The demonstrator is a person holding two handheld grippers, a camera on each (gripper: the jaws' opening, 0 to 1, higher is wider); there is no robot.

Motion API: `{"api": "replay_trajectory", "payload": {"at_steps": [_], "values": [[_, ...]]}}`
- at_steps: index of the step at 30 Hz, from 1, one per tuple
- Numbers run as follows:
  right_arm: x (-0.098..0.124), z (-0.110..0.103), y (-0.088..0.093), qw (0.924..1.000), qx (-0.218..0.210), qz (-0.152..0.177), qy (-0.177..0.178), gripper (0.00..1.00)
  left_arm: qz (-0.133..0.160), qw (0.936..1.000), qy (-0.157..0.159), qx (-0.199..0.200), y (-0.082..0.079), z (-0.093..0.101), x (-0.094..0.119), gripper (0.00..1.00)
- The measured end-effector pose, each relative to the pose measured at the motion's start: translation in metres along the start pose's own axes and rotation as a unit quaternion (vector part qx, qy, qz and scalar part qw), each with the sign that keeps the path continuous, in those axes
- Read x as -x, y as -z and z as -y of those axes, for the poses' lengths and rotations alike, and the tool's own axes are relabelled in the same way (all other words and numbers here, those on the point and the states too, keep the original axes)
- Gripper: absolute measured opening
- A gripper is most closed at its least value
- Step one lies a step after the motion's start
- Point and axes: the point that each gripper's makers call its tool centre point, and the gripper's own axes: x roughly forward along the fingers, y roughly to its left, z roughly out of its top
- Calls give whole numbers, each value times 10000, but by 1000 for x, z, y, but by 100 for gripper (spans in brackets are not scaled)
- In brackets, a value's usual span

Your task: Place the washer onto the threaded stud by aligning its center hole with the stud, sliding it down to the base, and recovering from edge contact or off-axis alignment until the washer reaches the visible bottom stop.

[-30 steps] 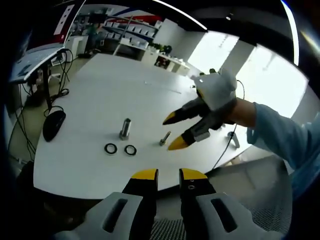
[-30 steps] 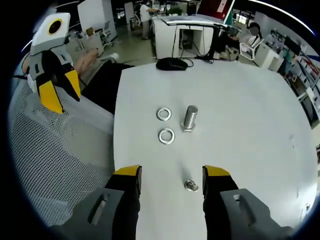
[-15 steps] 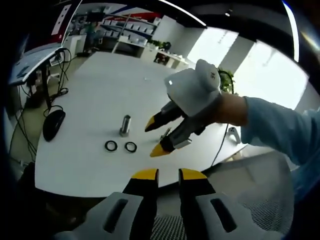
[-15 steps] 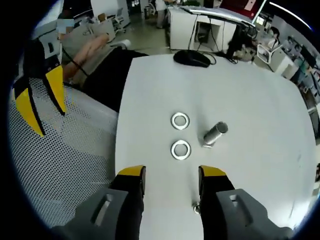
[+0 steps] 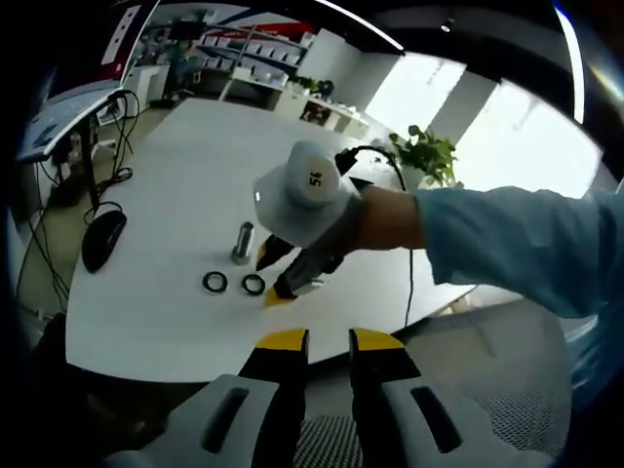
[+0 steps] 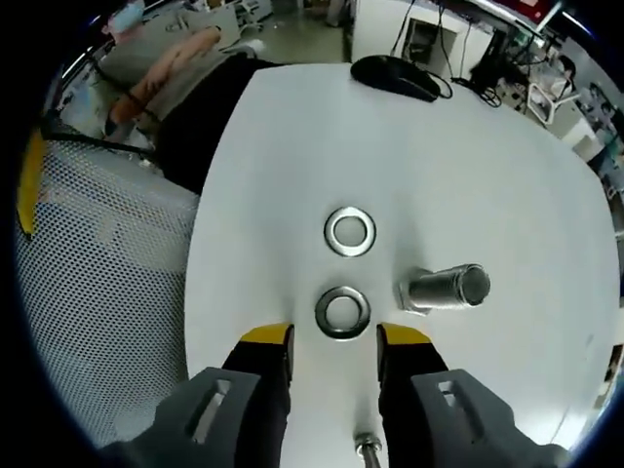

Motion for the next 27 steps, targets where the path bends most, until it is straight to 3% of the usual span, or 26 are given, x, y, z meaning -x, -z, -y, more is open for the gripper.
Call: {"api": "replay_trajectory", "payload": {"at_steps": [9,13,21,27], "values": [[0,2,-3,9998,95,-174,-5,32,-13,10000,77,-26,0,3,-1,14],[0,8,-2,9999,-89,-83,53,25,-5,9999,90,-43,0,3,-1,14],[-1,7,-2,9997,-100,-200,77,24,-14,10000,87,-47,0,3,-2,14],[-1,9,-2,9999,-115,-2,45,23,-5,10000,83,-40,-1,2,-2,14]]}}
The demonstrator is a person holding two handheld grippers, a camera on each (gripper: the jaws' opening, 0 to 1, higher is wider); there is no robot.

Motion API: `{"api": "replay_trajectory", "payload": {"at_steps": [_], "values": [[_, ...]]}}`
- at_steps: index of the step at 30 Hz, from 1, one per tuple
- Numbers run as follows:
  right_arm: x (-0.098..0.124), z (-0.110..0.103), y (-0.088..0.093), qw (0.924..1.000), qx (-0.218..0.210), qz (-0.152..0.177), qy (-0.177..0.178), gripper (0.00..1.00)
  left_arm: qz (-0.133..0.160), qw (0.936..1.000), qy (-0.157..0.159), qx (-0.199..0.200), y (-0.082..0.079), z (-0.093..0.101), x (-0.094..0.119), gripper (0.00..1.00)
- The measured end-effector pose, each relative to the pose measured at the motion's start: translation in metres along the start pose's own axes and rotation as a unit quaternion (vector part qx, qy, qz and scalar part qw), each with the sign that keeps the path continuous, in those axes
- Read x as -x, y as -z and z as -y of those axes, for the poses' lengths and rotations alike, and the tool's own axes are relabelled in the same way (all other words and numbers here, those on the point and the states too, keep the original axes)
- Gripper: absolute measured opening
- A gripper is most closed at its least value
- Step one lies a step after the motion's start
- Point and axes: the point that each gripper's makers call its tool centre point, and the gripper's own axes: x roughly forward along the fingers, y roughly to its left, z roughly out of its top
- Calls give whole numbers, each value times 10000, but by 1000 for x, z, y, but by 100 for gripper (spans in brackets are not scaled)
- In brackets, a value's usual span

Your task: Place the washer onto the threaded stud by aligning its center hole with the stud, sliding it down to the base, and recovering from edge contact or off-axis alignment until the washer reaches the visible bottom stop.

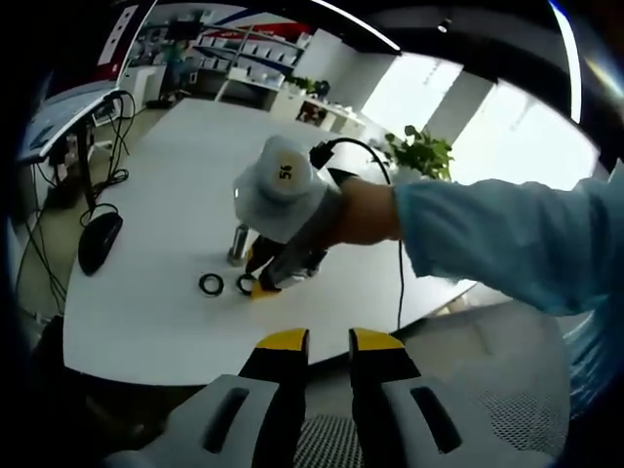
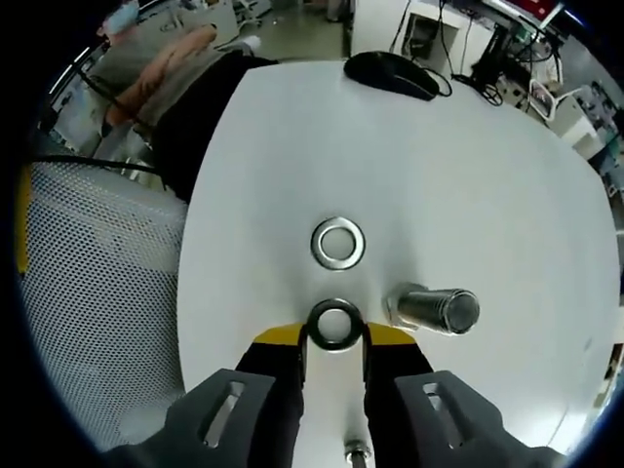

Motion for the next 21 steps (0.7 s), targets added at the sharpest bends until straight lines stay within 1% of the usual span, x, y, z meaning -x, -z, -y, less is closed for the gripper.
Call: {"api": "replay_trajectory", "payload": {"at_steps": [2,9,18,21], "values": [[1,-1,0,9999,-79,58,-24,23,-13,10000,1,-12,0,0,0,14],[11,-1,-4,9999,8,167,13,23,16,10000,-27,-16,-1,-2,0,14],[28,-5,-6,9997,174,186,60,23,17,10000,-29,-18,-1,-2,0,14],[35,-3,-5,9995,211,182,113,23,20,10000,-29,-18,-1,-2,0,14]]}}
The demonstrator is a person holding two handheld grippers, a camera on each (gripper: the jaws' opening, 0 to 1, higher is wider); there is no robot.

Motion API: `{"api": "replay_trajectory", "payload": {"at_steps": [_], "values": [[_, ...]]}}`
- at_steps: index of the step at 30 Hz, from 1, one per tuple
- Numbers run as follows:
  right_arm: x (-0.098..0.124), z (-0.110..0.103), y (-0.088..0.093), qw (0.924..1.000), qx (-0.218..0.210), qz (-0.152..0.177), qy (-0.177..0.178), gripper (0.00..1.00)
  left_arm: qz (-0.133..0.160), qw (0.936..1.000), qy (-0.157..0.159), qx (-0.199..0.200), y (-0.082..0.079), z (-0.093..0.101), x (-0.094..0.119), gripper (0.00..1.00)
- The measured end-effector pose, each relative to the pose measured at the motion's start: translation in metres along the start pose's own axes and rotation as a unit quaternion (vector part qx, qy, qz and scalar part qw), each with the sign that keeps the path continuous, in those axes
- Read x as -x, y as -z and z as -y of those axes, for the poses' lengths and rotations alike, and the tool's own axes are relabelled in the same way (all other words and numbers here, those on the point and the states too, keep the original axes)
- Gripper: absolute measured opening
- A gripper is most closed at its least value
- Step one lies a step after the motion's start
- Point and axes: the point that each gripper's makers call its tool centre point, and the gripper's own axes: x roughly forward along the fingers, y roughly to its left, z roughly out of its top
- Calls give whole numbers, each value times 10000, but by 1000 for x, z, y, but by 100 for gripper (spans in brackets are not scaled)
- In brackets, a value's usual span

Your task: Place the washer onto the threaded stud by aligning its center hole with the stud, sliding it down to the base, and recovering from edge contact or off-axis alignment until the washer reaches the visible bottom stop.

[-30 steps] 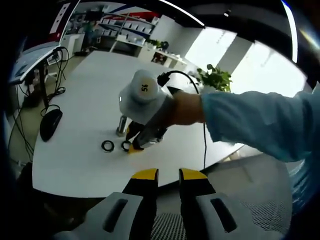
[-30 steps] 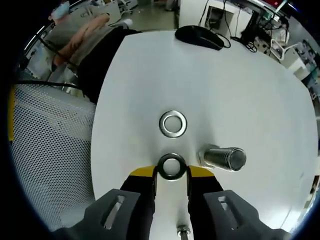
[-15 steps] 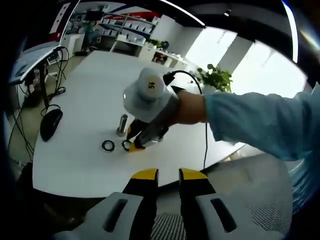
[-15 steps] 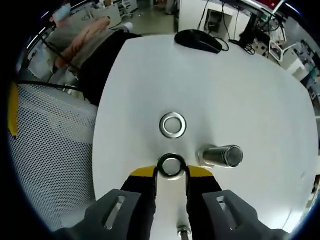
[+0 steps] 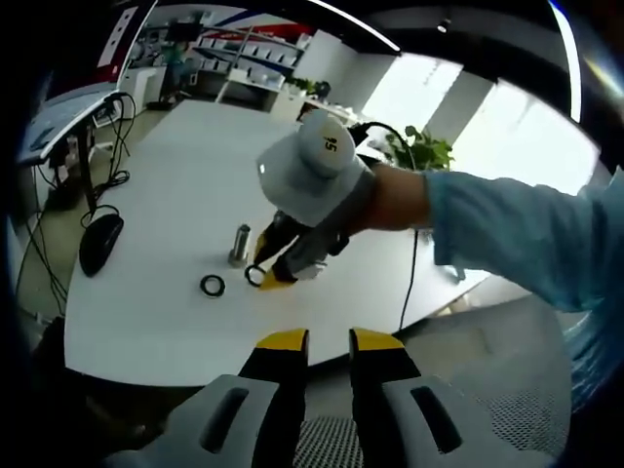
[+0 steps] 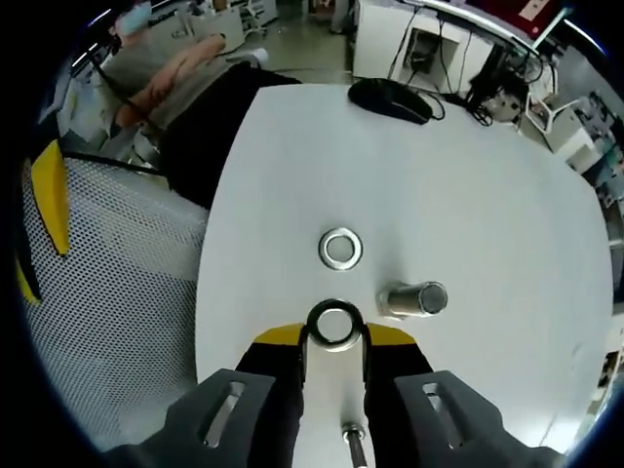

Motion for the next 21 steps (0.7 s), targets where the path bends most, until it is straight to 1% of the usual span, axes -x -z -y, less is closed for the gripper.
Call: {"api": "replay_trajectory", "payload": {"at_steps": [9,21], "values": [[22,3,-8,9998,30,169,125,23,-33,10000,-3,-7,1,0,0,14],[48,16,-17,9986,221,240,422,23,-24,10000,-7,-7,1,0,0,14]]}}
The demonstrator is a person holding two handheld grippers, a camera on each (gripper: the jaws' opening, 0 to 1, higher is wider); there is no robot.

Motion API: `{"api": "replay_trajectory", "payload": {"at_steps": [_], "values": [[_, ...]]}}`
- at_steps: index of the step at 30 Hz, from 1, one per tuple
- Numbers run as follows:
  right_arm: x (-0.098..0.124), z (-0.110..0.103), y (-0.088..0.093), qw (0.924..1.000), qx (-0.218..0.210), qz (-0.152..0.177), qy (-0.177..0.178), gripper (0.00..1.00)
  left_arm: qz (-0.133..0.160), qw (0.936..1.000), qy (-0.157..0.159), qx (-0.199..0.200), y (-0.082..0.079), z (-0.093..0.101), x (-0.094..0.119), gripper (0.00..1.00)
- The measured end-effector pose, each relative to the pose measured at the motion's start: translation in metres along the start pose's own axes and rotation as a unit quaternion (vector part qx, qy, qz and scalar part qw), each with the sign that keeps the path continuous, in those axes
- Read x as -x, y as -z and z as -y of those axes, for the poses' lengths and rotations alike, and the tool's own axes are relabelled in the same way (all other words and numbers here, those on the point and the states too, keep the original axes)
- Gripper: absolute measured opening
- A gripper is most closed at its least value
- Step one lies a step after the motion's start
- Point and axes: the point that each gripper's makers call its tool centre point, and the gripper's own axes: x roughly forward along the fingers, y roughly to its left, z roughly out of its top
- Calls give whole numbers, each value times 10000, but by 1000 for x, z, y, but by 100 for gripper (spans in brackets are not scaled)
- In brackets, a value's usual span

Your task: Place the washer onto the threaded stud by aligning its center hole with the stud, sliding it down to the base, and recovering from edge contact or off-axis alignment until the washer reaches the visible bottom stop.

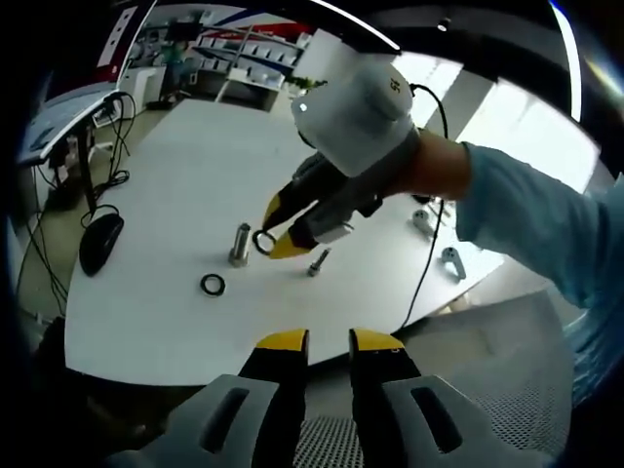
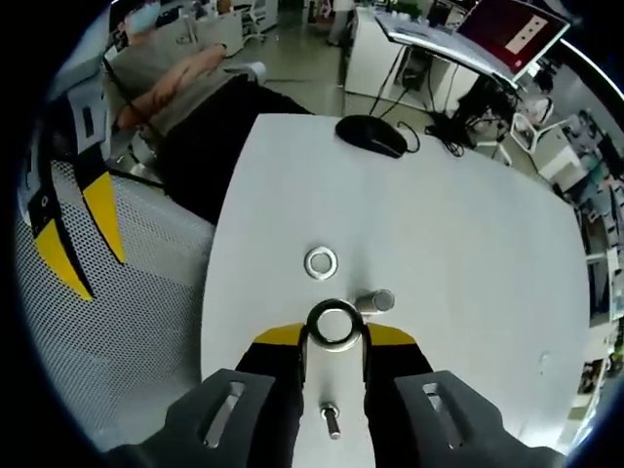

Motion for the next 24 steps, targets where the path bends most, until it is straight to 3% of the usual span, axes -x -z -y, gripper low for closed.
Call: {"api": "replay_trajectory", "payload": {"at_steps": [24], "values": [[9,32,-9,9982,426,-129,413,23,49,10000,-47,-16,-1,-1,1,16]]}}
